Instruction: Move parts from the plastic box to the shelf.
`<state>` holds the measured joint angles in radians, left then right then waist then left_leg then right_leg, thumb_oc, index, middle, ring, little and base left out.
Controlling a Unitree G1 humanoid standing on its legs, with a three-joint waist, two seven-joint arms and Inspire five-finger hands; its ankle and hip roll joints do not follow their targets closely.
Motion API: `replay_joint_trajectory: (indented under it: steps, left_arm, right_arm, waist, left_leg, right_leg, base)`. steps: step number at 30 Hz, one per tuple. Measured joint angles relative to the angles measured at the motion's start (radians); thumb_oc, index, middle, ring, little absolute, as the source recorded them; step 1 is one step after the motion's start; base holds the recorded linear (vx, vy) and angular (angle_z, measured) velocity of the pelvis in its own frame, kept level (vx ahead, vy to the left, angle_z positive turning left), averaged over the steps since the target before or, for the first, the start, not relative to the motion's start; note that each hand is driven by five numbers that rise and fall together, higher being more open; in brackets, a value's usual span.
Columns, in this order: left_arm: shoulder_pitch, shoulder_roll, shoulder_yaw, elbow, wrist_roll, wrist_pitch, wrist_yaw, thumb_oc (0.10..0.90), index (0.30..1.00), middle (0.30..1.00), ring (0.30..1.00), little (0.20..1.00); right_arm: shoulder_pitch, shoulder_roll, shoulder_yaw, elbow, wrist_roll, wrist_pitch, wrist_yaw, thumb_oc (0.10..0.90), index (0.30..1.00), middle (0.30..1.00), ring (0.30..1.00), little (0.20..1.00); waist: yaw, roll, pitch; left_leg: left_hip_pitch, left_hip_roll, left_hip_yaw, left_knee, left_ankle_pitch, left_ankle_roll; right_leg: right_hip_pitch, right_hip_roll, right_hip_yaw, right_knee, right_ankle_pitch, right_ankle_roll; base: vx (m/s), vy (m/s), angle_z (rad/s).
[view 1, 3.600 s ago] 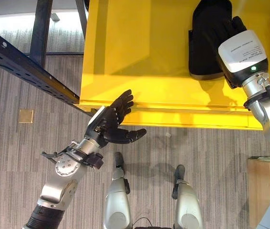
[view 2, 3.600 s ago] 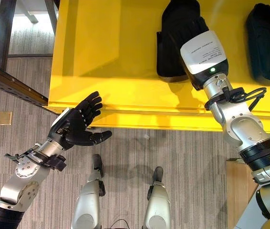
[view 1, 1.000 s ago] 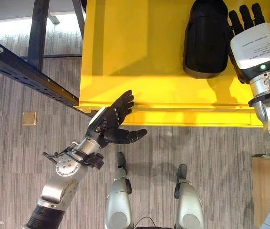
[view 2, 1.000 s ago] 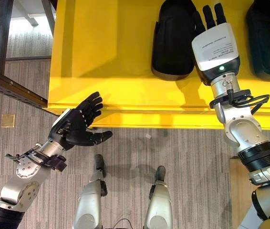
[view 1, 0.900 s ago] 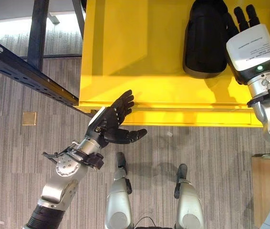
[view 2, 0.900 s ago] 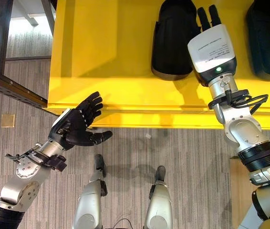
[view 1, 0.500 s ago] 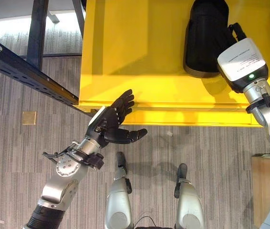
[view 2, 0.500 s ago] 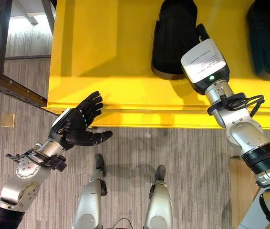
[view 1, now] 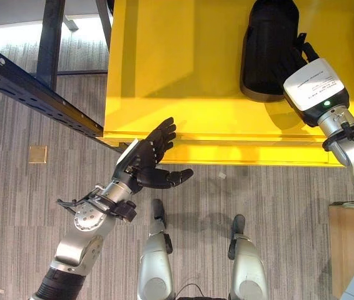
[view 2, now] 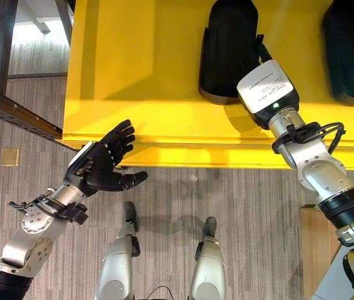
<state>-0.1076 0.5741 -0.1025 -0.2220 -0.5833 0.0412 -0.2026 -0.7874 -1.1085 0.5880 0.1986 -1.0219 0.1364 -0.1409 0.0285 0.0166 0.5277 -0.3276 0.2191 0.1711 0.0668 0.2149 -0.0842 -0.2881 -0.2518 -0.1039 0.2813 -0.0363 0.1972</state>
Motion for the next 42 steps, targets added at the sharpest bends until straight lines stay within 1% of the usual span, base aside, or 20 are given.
replay_joint_trajectory:
  steps: [10, 14, 21, 25, 30, 42]
  left_arm:
    - [0.0, 0.0, -0.001, 0.001, 0.0, 0.0, 0.0, 0.9, 1.0, 1.0, 1.0, 1.0]
    - [0.0, 0.0, -0.002, 0.004, 0.0, -0.003, 0.0, 0.9, 1.0, 1.0, 1.0, 1.0]
    - [0.001, 0.0, -0.002, 0.006, 0.0, -0.005, 0.0, 0.9, 1.0, 1.0, 1.0, 1.0]
    - [0.001, 0.0, -0.001, 0.006, 0.0, -0.005, -0.001, 0.9, 1.0, 1.0, 1.0, 1.0]
    - [0.001, 0.0, -0.001, 0.006, 0.0, -0.005, -0.002, 0.9, 1.0, 1.0, 1.0, 1.0]
    - [0.001, 0.0, -0.001, 0.006, 0.0, -0.005, -0.002, 0.9, 1.0, 1.0, 1.0, 1.0]
  right_arm:
    - [0.0, -0.003, 0.0, 0.0, 0.0, 0.004, 0.0, 0.9, 1.0, 1.0, 1.0, 1.0]
    - [0.0, -0.003, 0.0, 0.0, 0.0, 0.04, 0.0, 0.9, 1.0, 1.0, 1.0, 1.0]
    - [0.001, -0.003, 0.0, 0.0, -0.018, 0.066, 0.005, 0.9, 1.0, 1.0, 1.0, 1.0]
    - [0.001, -0.003, 0.0, 0.001, -0.018, 0.067, 0.006, 0.9, 1.0, 1.0, 1.0, 1.0]
    - [0.001, -0.004, 0.0, 0.001, -0.018, 0.073, 0.044, 0.9, 1.0, 1.0, 1.0, 1.0]
    - [0.001, -0.004, 0.0, 0.004, -0.019, 0.089, 0.079, 0.9, 1.0, 1.0, 1.0, 1.0]
  waist:
    - [0.0, -0.001, 0.0]
    - [-0.001, -0.001, 0.0]
    - [-0.002, -0.001, 0.0]
    - [-0.001, -0.001, 0.0]
    - [-0.001, -0.001, 0.0]
    - [-0.002, -0.002, 0.0]
  left_leg:
    - [0.0, 0.0, 0.0, 0.003, 0.0, 0.0]
    - [0.0, 0.001, 0.0, 0.004, 0.0, 0.0]
    - [0.0, 0.001, 0.0, 0.004, 0.0, 0.0]
    - [0.0, 0.001, 0.001, 0.004, 0.0, 0.0]
    - [0.0, 0.002, 0.001, 0.004, 0.0, 0.0]
    - [0.0, 0.003, 0.0, 0.004, 0.0, 0.0]
  right_leg:
    - [0.0, 0.0, 0.0, 0.002, 0.0, 0.0]
    - [0.0, 0.001, 0.001, 0.002, 0.0, -0.001]
    - [0.0, 0.001, 0.001, 0.002, 0.0, -0.001]
    - [0.0, 0.001, 0.001, 0.002, 0.0, -0.001]
    - [0.0, 0.001, 0.001, 0.001, 0.0, -0.001]
    - [0.0, 0.003, 0.001, 0.002, 0.0, -0.001]
  base:
    - [0.0, 0.0, 0.0]
    - [0.0, 0.0, 0.0]
    - [0.0, 0.0, 0.0]
    - [0.0, 0.0, 0.0]
    - [0.0, 0.0, 0.0]
    - [0.0, 0.0, 0.0]
